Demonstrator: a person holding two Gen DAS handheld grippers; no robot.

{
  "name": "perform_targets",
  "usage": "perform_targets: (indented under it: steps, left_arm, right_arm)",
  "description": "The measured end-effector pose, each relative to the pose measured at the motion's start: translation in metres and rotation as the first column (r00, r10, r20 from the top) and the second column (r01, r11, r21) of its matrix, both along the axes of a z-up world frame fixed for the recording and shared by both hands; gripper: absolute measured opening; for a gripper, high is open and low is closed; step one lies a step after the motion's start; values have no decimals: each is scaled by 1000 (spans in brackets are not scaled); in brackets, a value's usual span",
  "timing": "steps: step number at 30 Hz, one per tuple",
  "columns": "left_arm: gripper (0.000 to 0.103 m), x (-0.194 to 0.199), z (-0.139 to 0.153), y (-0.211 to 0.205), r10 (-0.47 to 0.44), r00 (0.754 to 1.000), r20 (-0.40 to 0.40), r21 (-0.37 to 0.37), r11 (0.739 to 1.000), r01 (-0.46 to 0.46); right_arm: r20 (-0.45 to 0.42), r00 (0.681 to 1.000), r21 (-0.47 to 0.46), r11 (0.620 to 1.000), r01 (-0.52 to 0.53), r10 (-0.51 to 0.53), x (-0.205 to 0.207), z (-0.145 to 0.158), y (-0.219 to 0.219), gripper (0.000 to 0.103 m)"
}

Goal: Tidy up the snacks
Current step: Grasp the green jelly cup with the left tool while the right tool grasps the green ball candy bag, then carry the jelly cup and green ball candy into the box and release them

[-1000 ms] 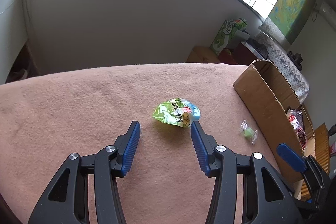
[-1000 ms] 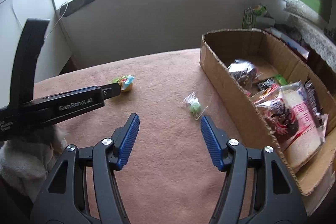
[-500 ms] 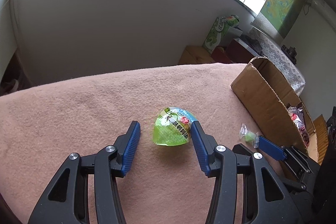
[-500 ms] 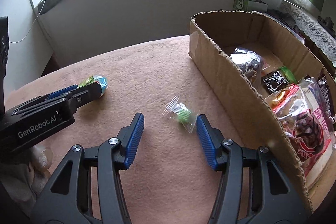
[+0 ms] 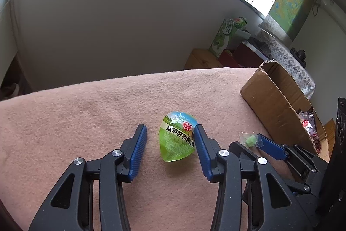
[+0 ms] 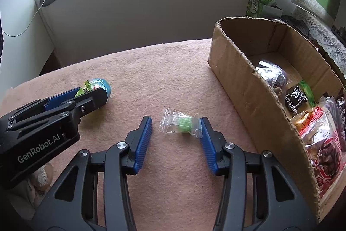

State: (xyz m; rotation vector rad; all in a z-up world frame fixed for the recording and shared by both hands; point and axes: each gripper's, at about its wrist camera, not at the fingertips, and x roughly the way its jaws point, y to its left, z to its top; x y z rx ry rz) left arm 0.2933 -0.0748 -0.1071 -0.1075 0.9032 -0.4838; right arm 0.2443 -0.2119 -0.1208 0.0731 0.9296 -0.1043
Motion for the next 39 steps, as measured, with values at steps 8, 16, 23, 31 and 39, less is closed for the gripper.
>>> perform_targets:
  steps: [8,16,23,31,39]
  left_arm:
    - [23,1,-2,4,9,1000,-8,-19,1000,-10]
    - [23,-2,-1,-2,6,1000,2,8,1000,-6]
    - [23,-10,2,4,44,999,-17,20,999,-44]
    - [23,-39,13,22,104,994,-15,23,994,-104]
    - [23,-65,38,18,116,993,14,-5,993,-116]
  right_arm:
    - [16,1000,35,999,-9,9,1,2,0,31]
    - [27,998,84,994,-63,61,-6,2,0,25]
    - [41,995,156,983,-101,96,-14,3,-4,24]
    - [76,987,186,970,-155,143,-36,11,0,24]
    - [139,977,205,960,-191,165,-68,42,-8,24]
